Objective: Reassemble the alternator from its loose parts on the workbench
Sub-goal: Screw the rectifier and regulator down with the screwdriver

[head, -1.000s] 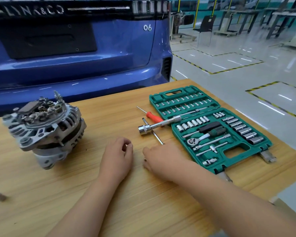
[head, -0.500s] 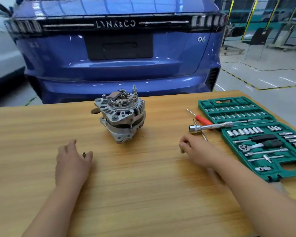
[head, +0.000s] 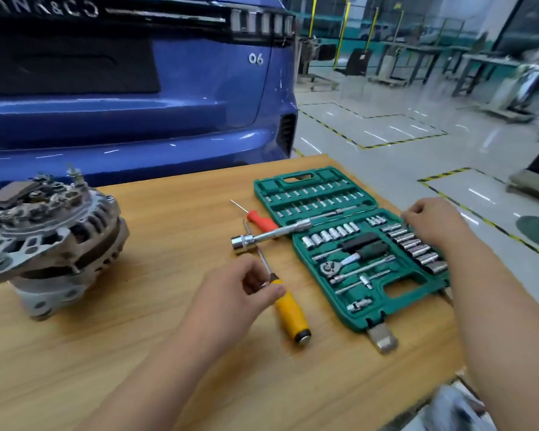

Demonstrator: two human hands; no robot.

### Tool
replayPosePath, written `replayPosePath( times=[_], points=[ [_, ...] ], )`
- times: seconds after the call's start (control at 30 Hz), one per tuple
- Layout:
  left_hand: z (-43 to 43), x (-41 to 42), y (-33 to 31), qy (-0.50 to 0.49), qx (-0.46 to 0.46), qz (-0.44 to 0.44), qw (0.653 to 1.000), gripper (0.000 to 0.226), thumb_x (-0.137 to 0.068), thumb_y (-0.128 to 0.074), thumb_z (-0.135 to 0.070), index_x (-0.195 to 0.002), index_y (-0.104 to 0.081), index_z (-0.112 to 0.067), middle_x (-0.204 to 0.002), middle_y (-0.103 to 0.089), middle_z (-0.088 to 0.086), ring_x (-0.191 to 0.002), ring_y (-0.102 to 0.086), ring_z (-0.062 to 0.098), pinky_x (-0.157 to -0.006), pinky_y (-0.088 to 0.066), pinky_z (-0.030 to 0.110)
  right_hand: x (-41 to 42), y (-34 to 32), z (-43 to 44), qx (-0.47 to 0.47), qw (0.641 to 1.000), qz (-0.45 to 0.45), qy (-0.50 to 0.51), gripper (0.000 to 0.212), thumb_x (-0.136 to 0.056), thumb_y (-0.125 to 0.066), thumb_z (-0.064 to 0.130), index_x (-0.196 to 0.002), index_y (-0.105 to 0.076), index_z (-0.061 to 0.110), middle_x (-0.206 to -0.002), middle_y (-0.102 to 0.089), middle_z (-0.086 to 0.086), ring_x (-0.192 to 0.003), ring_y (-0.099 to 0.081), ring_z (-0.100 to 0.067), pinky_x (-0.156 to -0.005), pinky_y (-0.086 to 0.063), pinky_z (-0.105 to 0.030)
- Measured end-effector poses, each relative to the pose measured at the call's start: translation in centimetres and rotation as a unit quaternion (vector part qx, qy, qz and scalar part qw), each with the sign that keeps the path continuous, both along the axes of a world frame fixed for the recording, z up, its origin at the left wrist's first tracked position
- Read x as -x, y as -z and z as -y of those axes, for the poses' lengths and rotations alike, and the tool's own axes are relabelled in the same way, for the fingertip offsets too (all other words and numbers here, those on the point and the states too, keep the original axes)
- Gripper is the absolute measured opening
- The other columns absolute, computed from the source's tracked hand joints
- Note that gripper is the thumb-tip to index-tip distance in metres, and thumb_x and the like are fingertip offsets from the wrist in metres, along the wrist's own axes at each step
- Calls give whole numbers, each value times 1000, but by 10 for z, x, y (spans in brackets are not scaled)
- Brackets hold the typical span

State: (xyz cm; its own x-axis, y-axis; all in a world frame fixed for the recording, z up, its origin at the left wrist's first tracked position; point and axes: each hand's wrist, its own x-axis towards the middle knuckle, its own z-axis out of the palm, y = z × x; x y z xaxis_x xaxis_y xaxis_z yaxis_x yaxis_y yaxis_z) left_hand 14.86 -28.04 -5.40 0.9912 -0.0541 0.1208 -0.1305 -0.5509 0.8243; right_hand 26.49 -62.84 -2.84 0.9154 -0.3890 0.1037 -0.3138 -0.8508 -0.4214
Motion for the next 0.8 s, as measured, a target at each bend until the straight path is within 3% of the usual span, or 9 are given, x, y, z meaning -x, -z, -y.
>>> replayPosePath(
  times=[0.17, 0.3, 0.37, 0.53, 0.6, 0.67, 0.73, 0.8],
  points=[
    [80, -49, 10, 59, 94, -44, 993, 19, -78, -79, -34, -75, -63, -22, -68, -65, -2, -60, -59, 12, -59, -48, 30, -52, 21, 11, 48, 997, -41, -53, 26, -95, -58, 28, -76, -64, 11, -84, -66, -15, -76, -56, -30, -66, -39, -30],
    [110, -83, 15, 71, 91, -43, 992, 14, -84, -73, -29, -73, -66, -30, -66, -68, -10, -58, -61, 4, -50, -46, 18, -69, 34, 9, 42, 996, -32, -68, 25, -92, -61, 32, -72, -60, 17, -83, -65, -10, -74, -55, -27, -64, -40, -30],
    [121, -101, 12, 69, 80, -46, 993, 14, -87, -71, -26, -78, -64, -34, -68, -69, -9, -59, -60, 0, -50, -42, 12, -70, 38, 11, 34, 998, -18, -48, 23, -90, -64, 36, -74, -60, 19, -85, -66, -6, -74, -55, -24, -65, -41, -30],
    [143, -139, 2, 106, 23, -75, 991, 8, -93, -63, -19, -98, -61, -25, -92, -68, -5, -82, -65, 12, -72, -52, 25, -67, 32, 13, -35, 998, -30, -44, 37, -92, -60, 39, -119, -50, 15, -96, -52, 0, -84, -53, -21, -71, -42, -32],
    [151, -151, -2, 129, -15, -89, 988, 11, -94, -58, -14, -102, -63, -21, -97, -68, -1, -89, -65, 17, -82, -53, 32, -63, 27, 9, -77, 993, -50, -80, 25, -98, -47, 28, -121, -49, 17, -89, -54, 3, -73, -53, -13, -61, -41, -28],
    [158, -163, -4, 141, -59, -96, 984, 20, -95, -55, -12, -111, -65, -16, -104, -69, 3, -96, -64, 20, -88, -52, 33, -57, 25, 2, -61, 988, -61, -129, 24, -100, -41, 20, -121, -53, 20, -90, -60, 0, -69, -55, -10, -56, -40, -26],
    [165, -170, -5, 134, -79, -90, 984, 25, -94, -53, -11, -116, -66, -15, -108, -70, 3, -98, -65, 20, -88, -51, 31, -52, 25, -6, -37, 983, -41, -173, 29, -97, -48, 20, -126, -53, 21, -93, -66, 1, -72, -59, -8, -64, -42, -27],
    [170, -175, -3, 128, -75, -76, 986, 23, -94, -56, -13, -114, -66, -17, -105, -69, 0, -93, -64, 17, -82, -50, 28, -49, 24, -11, -50, 983, -14, -177, 26, -93, -58, 24, -118, -53, 23, -79, -68, 9, -67, -61, 0, -63, -43, -27]
  ],
)
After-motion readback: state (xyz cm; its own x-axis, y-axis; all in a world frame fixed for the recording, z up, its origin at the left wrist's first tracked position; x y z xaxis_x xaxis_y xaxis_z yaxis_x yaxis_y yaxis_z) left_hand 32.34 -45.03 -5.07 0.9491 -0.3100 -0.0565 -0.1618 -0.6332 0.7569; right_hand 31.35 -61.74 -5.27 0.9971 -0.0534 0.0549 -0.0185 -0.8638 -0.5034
